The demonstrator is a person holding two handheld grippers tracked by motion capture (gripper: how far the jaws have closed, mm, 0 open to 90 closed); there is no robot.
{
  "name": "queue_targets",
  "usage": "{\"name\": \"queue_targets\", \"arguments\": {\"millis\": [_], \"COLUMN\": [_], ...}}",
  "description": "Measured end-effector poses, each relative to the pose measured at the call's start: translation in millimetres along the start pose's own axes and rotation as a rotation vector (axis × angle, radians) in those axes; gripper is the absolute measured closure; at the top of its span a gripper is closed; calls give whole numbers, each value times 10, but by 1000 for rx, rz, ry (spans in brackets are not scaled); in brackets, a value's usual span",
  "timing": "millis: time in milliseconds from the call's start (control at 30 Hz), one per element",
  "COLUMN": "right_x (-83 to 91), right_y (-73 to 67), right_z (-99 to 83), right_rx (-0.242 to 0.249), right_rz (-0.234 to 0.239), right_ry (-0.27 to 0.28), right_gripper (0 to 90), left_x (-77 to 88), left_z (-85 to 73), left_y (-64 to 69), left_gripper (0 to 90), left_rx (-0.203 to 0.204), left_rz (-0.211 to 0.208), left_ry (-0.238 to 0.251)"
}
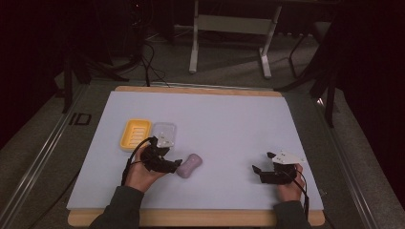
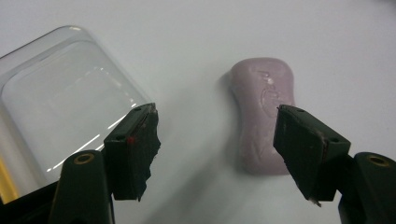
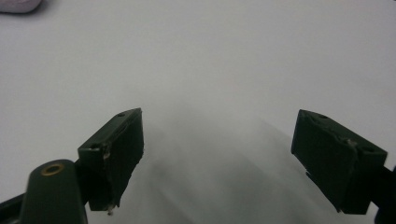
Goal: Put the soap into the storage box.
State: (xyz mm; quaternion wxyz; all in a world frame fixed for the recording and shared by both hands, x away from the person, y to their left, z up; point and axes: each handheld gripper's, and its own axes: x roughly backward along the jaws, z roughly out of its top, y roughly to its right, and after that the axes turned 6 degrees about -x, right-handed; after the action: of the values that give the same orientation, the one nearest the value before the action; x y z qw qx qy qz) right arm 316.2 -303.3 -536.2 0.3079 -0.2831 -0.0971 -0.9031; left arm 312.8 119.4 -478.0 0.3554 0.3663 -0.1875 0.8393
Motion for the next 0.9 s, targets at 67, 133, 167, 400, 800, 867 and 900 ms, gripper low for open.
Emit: {"name": "queue_targets", "arguments": {"millis": [67,133,167,400,800,867,900], "right_x": [0,0,0,0,-1,-2,-2], "right_y": [0,-1,-2,-5,-7,-6,-6], "right_z": [0,0,0,0,0,0,0], "right_rx": [2,1,2,6,7,8,7], "right_rz": [-1,-1,-2,-4,-4,-3,-3], "right_ry": [1,1,1,-2,-4,-4,-5], "right_gripper": [167,167,167,166,167,167,167], "left_x": [-11,-28,-38,-102,-230,-250,-258], "left_z": [25,48,60,138,201,211,216], "left_y": [10,27,36,80,151,164,171], "left_gripper": [311,310,310,290,226,225,223], "left_rx": [-9,-13,-15,-33,-46,-50,-54], "left_rz": [-5,-11,-14,-47,-67,-66,-67], "left_ry": [-8,-15,-18,-48,-79,-94,-101]}}
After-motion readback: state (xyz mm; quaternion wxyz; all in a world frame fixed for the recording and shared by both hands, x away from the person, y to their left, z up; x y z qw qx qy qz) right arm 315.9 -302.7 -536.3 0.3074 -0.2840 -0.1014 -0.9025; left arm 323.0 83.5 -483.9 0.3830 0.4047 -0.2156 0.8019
